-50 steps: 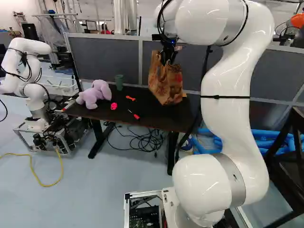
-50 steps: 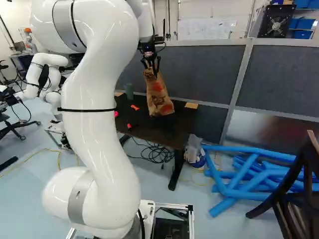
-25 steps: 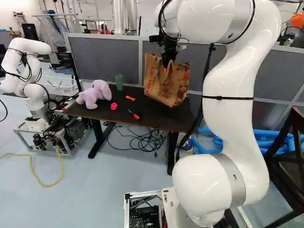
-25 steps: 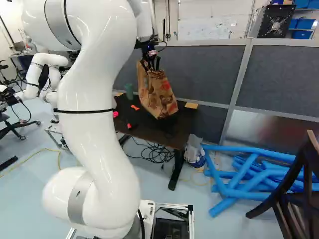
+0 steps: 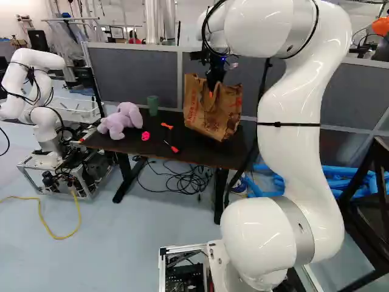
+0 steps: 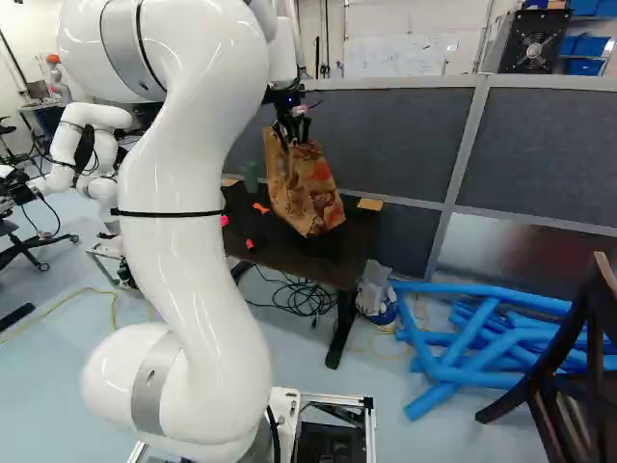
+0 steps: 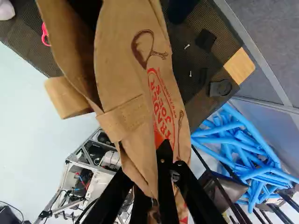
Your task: Pick up the bag on the ground and place it on the table
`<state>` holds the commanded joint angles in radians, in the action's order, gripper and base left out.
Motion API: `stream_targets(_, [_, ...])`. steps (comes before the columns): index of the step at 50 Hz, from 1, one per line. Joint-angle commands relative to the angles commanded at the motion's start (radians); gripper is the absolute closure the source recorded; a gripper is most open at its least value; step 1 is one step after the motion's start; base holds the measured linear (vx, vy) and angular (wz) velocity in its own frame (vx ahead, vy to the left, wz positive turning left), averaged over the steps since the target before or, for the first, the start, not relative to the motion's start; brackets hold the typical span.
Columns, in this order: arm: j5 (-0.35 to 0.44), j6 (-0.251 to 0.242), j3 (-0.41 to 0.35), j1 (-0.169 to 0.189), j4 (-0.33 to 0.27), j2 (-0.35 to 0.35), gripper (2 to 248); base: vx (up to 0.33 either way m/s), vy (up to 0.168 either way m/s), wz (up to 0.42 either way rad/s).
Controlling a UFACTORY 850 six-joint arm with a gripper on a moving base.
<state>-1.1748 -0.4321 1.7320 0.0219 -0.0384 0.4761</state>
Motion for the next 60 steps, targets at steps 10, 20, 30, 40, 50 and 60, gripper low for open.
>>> stream_targets(10, [0.000, 0.000, -0.002, 0.004, 0.020, 0.023, 227, 0.000, 0.000, 0.000])
stream_targets(20, [0.006, 0.000, -0.003, 0.005, 0.027, 0.047, 227, 0.000, 0.000, 0.000])
stream_targets(30, [0.019, 0.000, -0.002, 0.005, 0.027, 0.071, 227, 0.000, 0.000, 0.000])
stream_targets(40, [0.021, 0.000, -0.001, 0.005, 0.027, 0.096, 227, 0.000, 0.000, 0.000])
stream_targets(50, [0.028, 0.000, 0.001, 0.005, 0.028, 0.121, 227, 0.000, 0.000, 0.000])
stream_targets(60, [0.031, 0.000, 0.005, 0.005, 0.028, 0.148, 227, 0.000, 0.000, 0.000])
